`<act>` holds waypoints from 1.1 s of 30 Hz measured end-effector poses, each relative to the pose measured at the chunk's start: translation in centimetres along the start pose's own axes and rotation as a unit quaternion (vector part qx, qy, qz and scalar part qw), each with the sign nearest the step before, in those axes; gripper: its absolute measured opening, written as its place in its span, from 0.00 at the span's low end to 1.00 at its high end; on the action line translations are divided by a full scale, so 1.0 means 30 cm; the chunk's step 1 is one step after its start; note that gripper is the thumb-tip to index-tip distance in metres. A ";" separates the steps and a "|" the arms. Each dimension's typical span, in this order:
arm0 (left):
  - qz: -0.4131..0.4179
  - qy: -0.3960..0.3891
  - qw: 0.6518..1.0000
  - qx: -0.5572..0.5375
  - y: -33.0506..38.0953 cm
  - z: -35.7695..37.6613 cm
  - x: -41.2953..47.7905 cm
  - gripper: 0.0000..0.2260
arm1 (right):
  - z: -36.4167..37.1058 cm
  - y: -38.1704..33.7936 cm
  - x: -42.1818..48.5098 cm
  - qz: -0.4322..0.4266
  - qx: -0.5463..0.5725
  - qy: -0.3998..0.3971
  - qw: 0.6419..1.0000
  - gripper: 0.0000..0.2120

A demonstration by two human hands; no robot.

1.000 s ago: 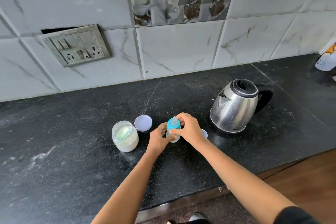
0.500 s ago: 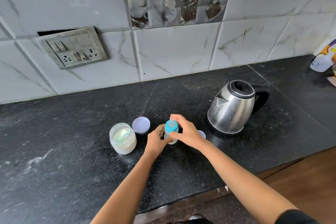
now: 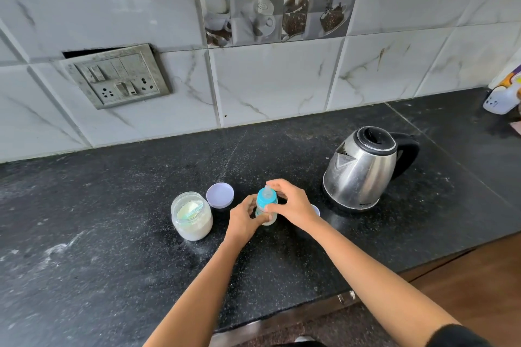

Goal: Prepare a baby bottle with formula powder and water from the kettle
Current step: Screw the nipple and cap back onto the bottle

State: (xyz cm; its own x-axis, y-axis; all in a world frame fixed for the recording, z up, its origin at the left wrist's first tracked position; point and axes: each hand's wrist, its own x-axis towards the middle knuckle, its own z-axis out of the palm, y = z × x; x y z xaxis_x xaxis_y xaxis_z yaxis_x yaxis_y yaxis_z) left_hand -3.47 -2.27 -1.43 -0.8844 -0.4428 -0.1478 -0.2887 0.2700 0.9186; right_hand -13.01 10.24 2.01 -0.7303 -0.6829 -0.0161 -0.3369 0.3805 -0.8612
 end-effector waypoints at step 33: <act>0.030 0.065 0.997 0.009 -0.010 0.020 -0.017 0.18 | 0.177 -0.059 -0.010 0.067 -0.188 0.254 0.946 0.19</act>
State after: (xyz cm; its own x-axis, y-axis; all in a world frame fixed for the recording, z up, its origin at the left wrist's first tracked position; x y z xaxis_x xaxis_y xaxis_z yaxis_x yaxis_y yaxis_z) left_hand -3.15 -1.62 -1.84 -0.8457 -0.5319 -0.0429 -0.2442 0.3143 0.9174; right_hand -9.04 6.47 0.86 -0.9409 -0.2613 0.2157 -0.3386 0.7023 -0.6262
